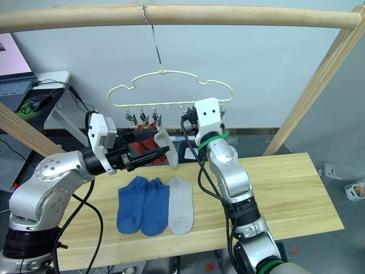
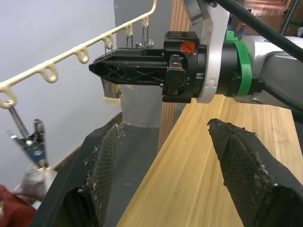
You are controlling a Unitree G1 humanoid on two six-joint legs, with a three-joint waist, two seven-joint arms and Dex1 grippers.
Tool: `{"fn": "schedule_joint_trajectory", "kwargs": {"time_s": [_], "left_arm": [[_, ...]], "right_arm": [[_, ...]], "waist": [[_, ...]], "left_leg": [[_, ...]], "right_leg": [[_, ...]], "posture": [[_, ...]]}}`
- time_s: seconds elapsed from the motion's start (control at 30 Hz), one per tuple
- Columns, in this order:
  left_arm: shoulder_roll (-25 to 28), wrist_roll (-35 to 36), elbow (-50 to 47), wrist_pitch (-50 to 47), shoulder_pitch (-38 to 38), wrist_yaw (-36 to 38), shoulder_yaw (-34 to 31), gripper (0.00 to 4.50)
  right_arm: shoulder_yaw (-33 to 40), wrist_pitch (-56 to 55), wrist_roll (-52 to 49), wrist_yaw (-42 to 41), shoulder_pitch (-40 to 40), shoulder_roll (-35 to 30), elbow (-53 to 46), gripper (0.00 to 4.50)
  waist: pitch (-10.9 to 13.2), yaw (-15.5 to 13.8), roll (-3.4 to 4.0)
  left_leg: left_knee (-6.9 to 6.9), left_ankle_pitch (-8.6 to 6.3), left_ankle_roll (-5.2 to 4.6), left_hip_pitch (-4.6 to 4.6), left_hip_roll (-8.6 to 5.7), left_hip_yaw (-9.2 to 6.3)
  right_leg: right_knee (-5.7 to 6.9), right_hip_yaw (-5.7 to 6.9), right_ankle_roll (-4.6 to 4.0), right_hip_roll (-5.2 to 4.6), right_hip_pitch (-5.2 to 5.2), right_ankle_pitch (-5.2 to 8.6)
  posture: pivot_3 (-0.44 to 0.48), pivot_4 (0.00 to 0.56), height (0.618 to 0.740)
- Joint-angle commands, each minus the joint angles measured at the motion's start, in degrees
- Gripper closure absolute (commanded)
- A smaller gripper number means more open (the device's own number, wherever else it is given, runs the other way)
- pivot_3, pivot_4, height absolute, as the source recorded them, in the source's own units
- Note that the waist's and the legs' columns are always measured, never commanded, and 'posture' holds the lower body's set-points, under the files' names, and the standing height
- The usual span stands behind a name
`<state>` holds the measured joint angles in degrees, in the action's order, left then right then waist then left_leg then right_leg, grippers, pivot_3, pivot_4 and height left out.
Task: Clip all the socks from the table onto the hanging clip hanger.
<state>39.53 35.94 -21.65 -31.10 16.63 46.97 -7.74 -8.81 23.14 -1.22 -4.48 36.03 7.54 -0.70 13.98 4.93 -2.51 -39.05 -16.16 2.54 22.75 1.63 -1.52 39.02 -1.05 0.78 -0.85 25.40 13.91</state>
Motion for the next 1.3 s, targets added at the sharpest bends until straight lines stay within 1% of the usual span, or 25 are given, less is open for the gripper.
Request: {"fn": "schedule_joint_trajectory", "kwargs": {"time_s": [0.03, 0.13, 0.23, 0.3, 0.33, 0.43, 0.53, 0.7, 0.83, 0.93, 1.1, 1.3], "left_arm": [[-0.6, 1.0, -2.0, -0.3, -1.3, -2.1, -2.6, 1.21], [-0.7, 1.1, -3.5, -0.8, -4.7, -4.4, -4.9, 1.21], [-1.4, -1.0, -3.7, 0.6, -9.4, -7.4, -7.7, 0.67], [-3.1, -3.9, -3.9, 2.8, -14.9, -10.6, -9.6, 0.15], [-4.0, -5.4, -4.3, 3.9, -17.5, -12.1, -10.2, 0.03], [-8.5, -8.7, -4.7, 5.3, -23.3, -18.3, -11.3, 0.03], [-12.6, -11.5, -2.1, 4.8, -25.9, -24.1, -11.6, 0.03], [-16.3, -14.3, 4.0, 1.9, -26.1, -29.9, -10.5, 0.03], [-17.8, -14.4, 6.6, -0.7, -25.2, -30.8, -8.7, 0.03], [-18.8, -15.2, 10.3, -1.8, -23.8, -31.9, -7.8, 0.03], [-18.9, -18.0, 15.7, -1.2, -20.9, -32.3, -5.4, 0.03], [-19.4, -19.6, 20.4, -2.2, -18.5, -33.0, -4.6, 0.03]], "right_arm": [[0.3, -1.6, 0.0, 0.6, 1.4, 0.6, -1.1, 4.49], [0.5, -1.5, -0.1, 0.7, 1.7, 0.7, -1.2, 4.49], [0.7, -1.4, -0.2, 0.7, 1.8, 0.7, -1.3, 4.50], [0.7, -1.1, -0.3, 0.6, 1.8, 0.7, -1.7, 4.50], [0.7, -0.9, -0.4, 0.5, 1.8, 0.7, -1.9, 4.50], [0.8, -0.1, -0.6, 0.3, 1.9, 0.6, -2.6, 4.50], [0.9, 0.9, -0.8, -0.1, 1.9, 0.6, -3.1, 4.50], [0.5, 2.7, -1.0, -0.8, 1.5, 0.4, -4.2, 4.50], [0.4, 4.1, -1.1, -1.2, 1.3, 0.2, -5.1, 4.50], [0.2, 5.1, -1.0, -1.7, 1.1, -0.2, -5.8, 4.50], [0.1, 6.1, -0.9, -2.1, 0.9, -0.2, -6.6, 4.50], [-0.1, 6.7, -1.0, -2.2, 0.7, -0.2, -7.2, 4.50]], "waist": [[0.0, 0.0, 0.00], [0.0, 0.1, 0.00], [0.0, 0.1, 0.00], [0.0, 0.0, 0.01], [0.0, 0.1, 0.02], [0.0, -0.1, 0.03], [0.1, -0.6, 0.07], [0.1, -0.8, 0.20], [0.2, -0.7, 0.25], [0.2, -0.7, 0.34], [0.3, -0.4, 0.41], [0.3, -0.2, 0.43]], "left_leg": [[0.00, 0.00, 0.00, 0.00, 0.00, -0.01], [0.00, 0.00, 0.00, -0.01, 0.01, -0.01], [0.03, 0.00, 0.00, -0.04, 0.04, -0.07], [0.04, 0.00, -0.01, -0.04, 0.04, -0.10], [0.05, 0.00, -0.01, -0.06, 0.04, -0.09], [0.10, -0.01, -0.02, -0.13, 0.01, -0.04], [0.08, -0.01, -0.02, -0.11, -0.01, -0.12], [0.06, 0.06, -0.12, -0.22, -0.02, -0.18], [0.07, 0.06, -0.14, -0.24, 0.01, -0.17], [0.08, 0.06, -0.14, -0.23, 0.01, -0.18], [0.08, 0.06, -0.14, -0.23, 0.01, -0.18], [0.10, 0.06, -0.14, -0.23, 0.01, -0.19]], "right_leg": [[0.00, -0.01, 0.00, -0.01, 0.00, 0.00], [0.00, -0.01, 0.00, -0.02, 0.01, 0.00], [0.01, -0.06, 0.00, -0.02, 0.02, 0.00], [0.00, -0.05, 0.00, -0.03, 0.01, 0.00], [0.00, -0.07, 0.00, -0.05, 0.01, 0.00], [-0.02, -0.11, 0.00, -0.12, 0.00, 0.00], [-0.03, -0.05, 0.00, -0.15, -0.01, 0.00], [-0.02, 0.02, -0.10, -0.12, -0.13, -0.05], [-0.02, 0.02, -0.10, -0.08, -0.12, -0.05], [-0.02, 0.04, -0.11, -0.07, -0.13, -0.05], [-0.03, 0.02, -0.11, -0.07, -0.13, -0.05], [-0.04, 0.03, -0.10, -0.08, -0.12, -0.05]], "posture": [[-0.116, 0.181, 0.740], [-0.109, 0.185, 0.740], [-0.099, 0.189, 0.740], [-0.089, 0.200, 0.740], [-0.087, 0.202, 0.740], [-0.078, 0.218, 0.740], [-0.074, 0.237, 0.740], [-0.075, 0.256, 0.740], [-0.080, 0.267, 0.740], [-0.089, 0.271, 0.740], [-0.095, 0.274, 0.740], [-0.097, 0.274, 0.740]]}}
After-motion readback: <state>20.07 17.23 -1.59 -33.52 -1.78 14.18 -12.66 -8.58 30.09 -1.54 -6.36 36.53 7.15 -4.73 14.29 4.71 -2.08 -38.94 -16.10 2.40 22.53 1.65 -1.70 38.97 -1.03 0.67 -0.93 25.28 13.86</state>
